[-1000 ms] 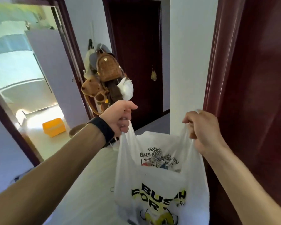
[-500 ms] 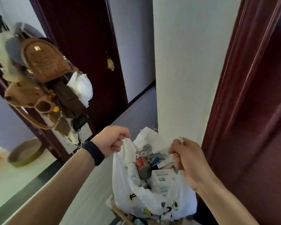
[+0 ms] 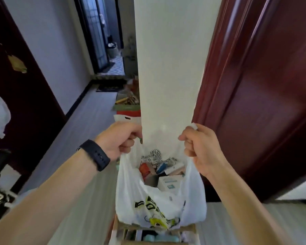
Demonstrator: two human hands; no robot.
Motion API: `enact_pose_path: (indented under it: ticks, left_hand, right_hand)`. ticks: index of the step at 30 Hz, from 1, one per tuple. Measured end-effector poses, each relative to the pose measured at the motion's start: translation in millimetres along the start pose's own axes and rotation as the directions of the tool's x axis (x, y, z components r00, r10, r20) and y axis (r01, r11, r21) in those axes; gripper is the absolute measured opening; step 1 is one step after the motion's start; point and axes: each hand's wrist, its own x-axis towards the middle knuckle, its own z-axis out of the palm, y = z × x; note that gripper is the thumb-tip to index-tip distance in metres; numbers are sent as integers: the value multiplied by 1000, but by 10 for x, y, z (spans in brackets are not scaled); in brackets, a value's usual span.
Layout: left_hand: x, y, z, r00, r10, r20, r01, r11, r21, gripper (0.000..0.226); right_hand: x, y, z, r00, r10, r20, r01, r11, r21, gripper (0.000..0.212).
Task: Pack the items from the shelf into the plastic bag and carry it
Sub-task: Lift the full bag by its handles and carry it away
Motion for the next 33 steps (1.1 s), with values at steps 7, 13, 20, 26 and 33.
enact_pose_path:
  ticks: [7, 13, 20, 26, 33]
  left_hand:
    - [-41, -631, -292, 983, 181, 1, -173, 937, 302, 21]
    - [-20, -1370, -467, 897, 422, -133, -345, 854, 389, 32]
    - [406, -2320, -33, 978, 170, 118, -196, 575, 795, 72]
    - [696, -2440, 505, 996, 54, 64, -82, 465, 882, 47]
    - [912, -2375, 377, 963, -102, 250, -215, 271, 938, 59]
  right_hand:
    - [-105, 478, -445, 973, -86, -216, 25, 962, -270, 43]
    - [-234, 1065, -914, 916, -16, -401, -50, 987, -153, 52]
    - [-232, 1971, -878, 945, 236, -228, -295, 916, -274, 67]
    - [-158, 2155, -500, 963, 207, -172, -245, 409, -879, 55]
    - [-119, 2137, -698, 950, 300, -89, -171, 259, -951, 53]
